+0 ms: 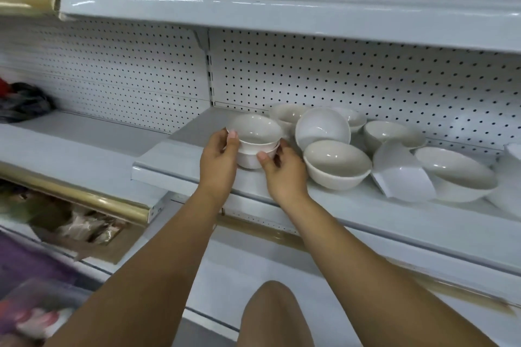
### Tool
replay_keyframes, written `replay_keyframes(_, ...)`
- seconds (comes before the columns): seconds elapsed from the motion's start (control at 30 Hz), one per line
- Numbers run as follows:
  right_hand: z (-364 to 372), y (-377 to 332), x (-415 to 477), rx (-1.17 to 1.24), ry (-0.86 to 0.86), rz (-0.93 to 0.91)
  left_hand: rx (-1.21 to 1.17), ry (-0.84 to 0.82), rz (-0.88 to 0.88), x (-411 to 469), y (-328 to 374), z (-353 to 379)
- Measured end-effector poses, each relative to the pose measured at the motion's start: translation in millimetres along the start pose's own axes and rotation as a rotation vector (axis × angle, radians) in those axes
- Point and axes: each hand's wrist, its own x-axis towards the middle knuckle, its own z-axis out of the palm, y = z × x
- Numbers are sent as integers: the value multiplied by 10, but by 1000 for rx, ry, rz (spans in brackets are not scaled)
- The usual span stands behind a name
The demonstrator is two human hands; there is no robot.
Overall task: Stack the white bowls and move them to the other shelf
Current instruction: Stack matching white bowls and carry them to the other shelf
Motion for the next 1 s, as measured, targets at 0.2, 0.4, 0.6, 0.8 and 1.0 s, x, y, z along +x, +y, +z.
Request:
replay_keyframes(0.2,-275,-91,-305,198,-64,-65,-61,45,41,-423,148,-56)
replay_keyframes(0.4,-873,-290,-842,300,-42,-162,-126,45,99,-1092,436,129)
replay_keyframes(0.6,-1671,-209,-1186,258,29,-182,-170,-33,92,-1607,584,658)
replay_keyframes(0.8,-2558,-121,-1320,184,170,-157,-235,-201,95,-1901,722,1433)
replay_keyframes(1.0,-3399,-61,-1330,95,327,-150,-259,-466,152,-2016,939,2097)
